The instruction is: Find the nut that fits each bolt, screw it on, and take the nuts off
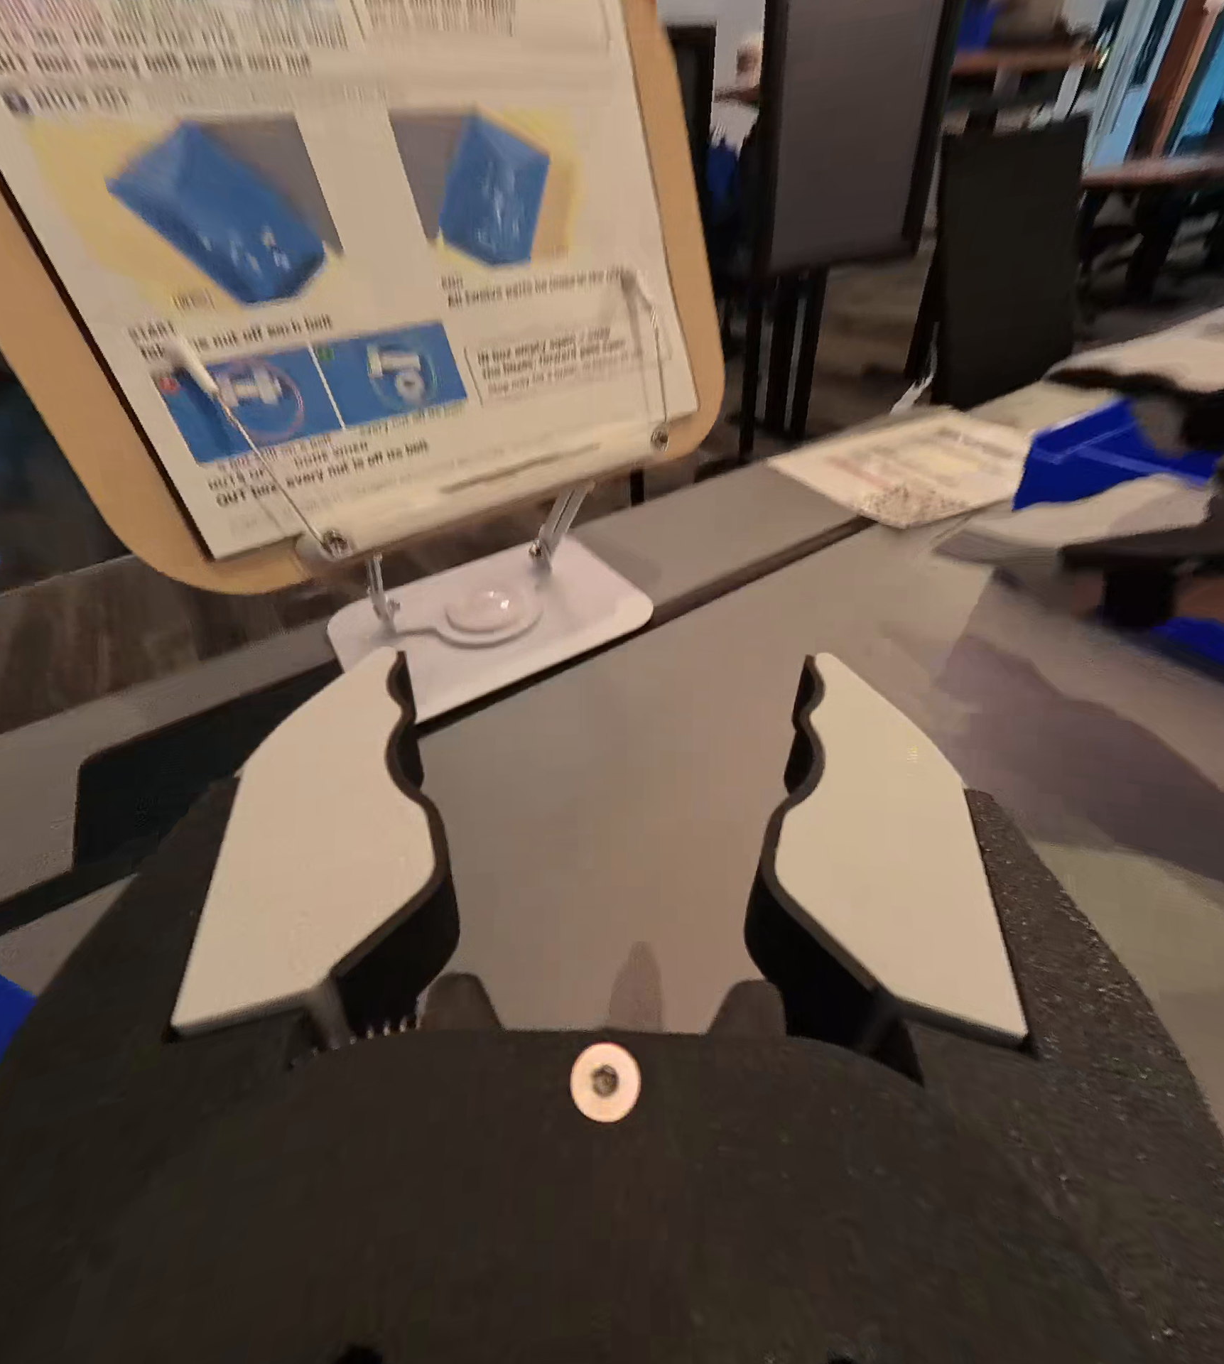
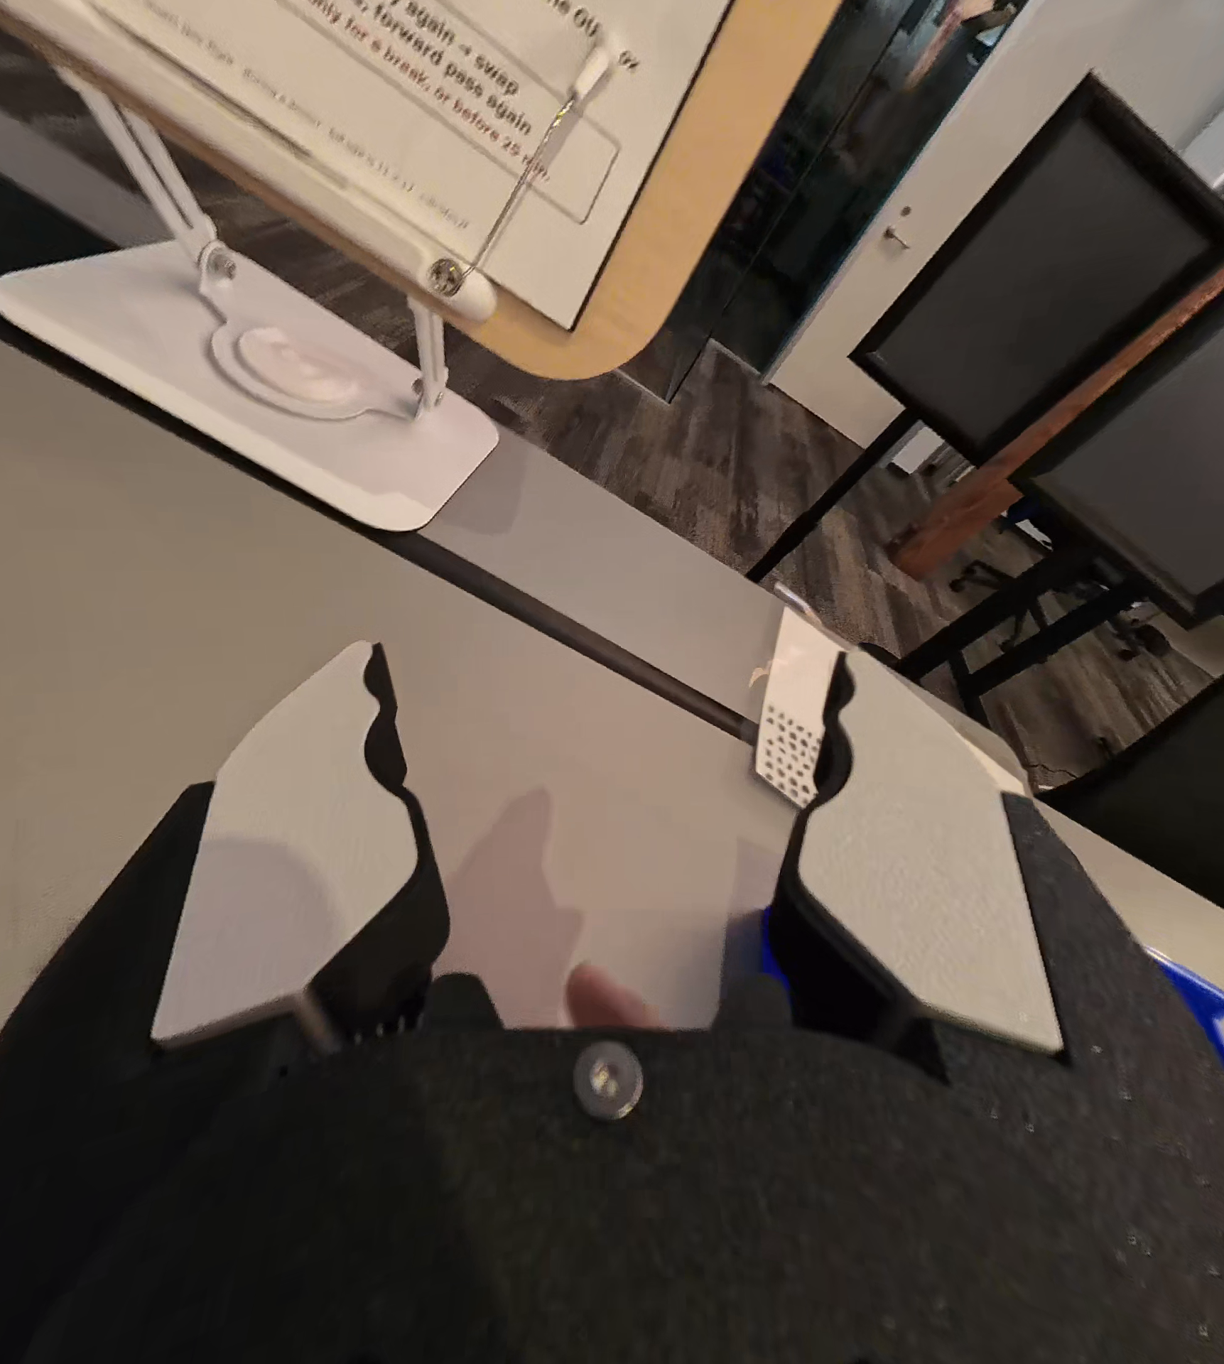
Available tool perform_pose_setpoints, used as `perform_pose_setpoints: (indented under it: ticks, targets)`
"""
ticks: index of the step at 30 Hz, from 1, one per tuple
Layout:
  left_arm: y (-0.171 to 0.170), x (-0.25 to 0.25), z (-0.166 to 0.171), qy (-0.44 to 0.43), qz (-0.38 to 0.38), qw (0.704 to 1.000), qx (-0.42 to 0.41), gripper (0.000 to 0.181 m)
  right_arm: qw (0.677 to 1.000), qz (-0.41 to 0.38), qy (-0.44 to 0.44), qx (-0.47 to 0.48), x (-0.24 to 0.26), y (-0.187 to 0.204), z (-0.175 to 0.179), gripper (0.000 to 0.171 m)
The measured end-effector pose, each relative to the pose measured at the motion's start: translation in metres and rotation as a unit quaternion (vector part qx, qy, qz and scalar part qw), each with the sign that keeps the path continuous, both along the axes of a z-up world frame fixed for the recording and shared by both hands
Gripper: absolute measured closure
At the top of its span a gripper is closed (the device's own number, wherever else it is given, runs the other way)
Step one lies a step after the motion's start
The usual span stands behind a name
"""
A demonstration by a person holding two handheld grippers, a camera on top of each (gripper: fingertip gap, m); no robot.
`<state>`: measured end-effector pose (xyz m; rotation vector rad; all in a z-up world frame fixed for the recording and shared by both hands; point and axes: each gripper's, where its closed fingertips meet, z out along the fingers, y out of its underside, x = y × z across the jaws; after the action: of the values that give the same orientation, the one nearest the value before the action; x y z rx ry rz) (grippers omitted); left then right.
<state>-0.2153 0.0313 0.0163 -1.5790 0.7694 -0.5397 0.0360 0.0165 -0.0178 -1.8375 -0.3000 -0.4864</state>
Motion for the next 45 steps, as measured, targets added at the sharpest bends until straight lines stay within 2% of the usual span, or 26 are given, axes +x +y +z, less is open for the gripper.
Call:
perform_pose_setpoints:
  ticks: [6,13,26,35,38,42,45]
  targets:
    - [0.008,-0.004,-0.02,0.09,0.052,0.994,0.021,0.09,0.999,-0.003,0.02,0.047,-0.001,-0.004,0.018,0.061]
    - [0.016,-0.017,-0.019,0.113,0.114,0.987,0.033,0.09,0.995,0.016,0.07,0.064,-0.002,-0.008,0.025,0.065]
    - [0.018,-0.021,-0.022,0.123,0.128,0.984,0.024,0.091,0.994,0.026,0.069,0.081,0.003,-0.006,0.024,0.077]
    - [0.014,-0.026,-0.009,0.124,0.124,0.984,0.018,0.09,0.993,0.064,0.076,0.071,-0.011,-0.006,0.022,0.088]
    - [0.009,-0.041,0.014,0.118,0.122,0.985,0.016,0.092,0.992,0.074,0.076,0.066,-0.014,-0.007,0.022,0.091]
    - [0.0,-0.088,0.054,0.112,0.122,0.986,0.0,0.099,0.99,0.094,0.089,0.052,-0.017,-0.006,0.019,0.101]
    - [-0.01,-0.147,0.054,0.158,0.129,0.977,-0.065,0.104,0.99,0.094,0.099,0.046,-0.013,-0.005,0.017,0.101]
